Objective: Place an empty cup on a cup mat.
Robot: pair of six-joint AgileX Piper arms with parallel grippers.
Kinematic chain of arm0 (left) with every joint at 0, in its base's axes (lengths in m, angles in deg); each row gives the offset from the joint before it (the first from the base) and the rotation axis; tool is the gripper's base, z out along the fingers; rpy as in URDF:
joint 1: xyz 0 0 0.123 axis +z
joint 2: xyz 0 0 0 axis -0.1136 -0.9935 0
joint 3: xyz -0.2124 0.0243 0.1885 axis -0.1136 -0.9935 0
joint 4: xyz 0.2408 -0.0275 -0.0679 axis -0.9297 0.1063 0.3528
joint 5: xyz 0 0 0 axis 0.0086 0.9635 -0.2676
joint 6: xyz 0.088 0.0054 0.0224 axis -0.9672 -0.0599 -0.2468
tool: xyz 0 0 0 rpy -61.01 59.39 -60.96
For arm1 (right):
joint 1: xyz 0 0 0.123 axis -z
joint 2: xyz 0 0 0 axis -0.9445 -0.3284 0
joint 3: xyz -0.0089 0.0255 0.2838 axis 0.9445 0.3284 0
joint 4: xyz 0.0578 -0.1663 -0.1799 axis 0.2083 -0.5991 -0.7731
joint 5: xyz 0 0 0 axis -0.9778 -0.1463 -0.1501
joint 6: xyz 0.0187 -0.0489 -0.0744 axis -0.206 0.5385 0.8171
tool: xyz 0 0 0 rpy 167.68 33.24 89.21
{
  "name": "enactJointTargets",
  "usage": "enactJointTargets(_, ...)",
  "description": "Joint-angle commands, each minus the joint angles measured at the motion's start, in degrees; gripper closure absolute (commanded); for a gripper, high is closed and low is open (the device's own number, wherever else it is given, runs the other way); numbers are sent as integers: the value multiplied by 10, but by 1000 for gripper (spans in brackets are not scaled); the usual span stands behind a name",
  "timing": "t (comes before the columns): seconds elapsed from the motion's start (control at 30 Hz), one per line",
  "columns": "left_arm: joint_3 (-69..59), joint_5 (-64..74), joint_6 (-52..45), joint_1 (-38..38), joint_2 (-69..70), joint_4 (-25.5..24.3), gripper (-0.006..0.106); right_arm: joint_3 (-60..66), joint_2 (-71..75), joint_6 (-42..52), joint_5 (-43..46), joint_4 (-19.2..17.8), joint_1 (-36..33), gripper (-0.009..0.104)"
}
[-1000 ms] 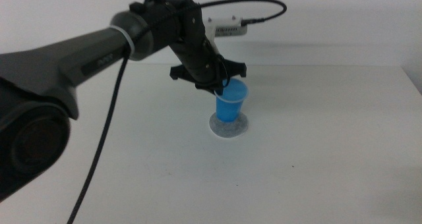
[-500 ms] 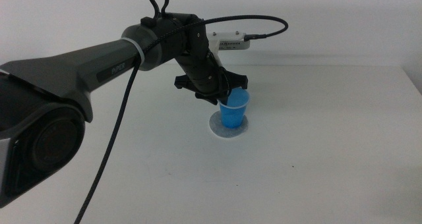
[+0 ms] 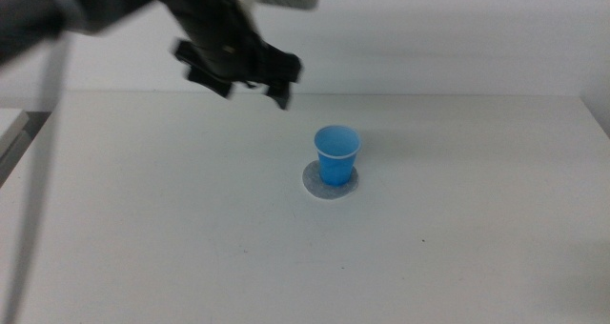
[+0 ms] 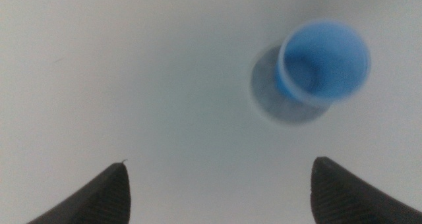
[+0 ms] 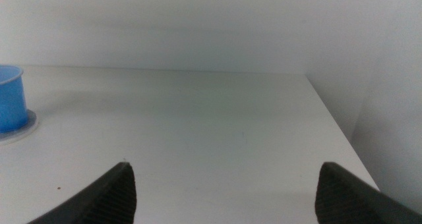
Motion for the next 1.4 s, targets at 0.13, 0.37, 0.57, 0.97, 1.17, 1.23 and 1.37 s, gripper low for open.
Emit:
enactJointTargets(0.13, -157, 44, 35, 9, 208, -124, 7, 2, 3, 2, 4, -3, 0, 2)
enactJointTargets(0.37, -371, -24, 37, 51, 367, -133, 7, 2, 3, 2, 4, -3, 0, 2)
enactJointTargets(0.57, -544, -232, 35, 78, 493, -155, 7, 2, 3, 2, 4, -3, 0, 2)
enactJointTargets(0.97, -885, -557, 31, 195, 834, -82, 7, 2, 3, 2, 4, -3, 0, 2)
enactJointTargets(1.17, -994, -630, 31, 201, 943, -63, 7, 2, 3, 2, 4, -3, 0, 2)
enactJointTargets(1.23, -1008, -636, 31, 201, 972, -63, 7, 2, 3, 2, 4, -3, 0, 2)
enactJointTargets(1.37, -1014, -630, 31, 201, 1011, -72, 7, 2, 3, 2, 4, -3, 0, 2)
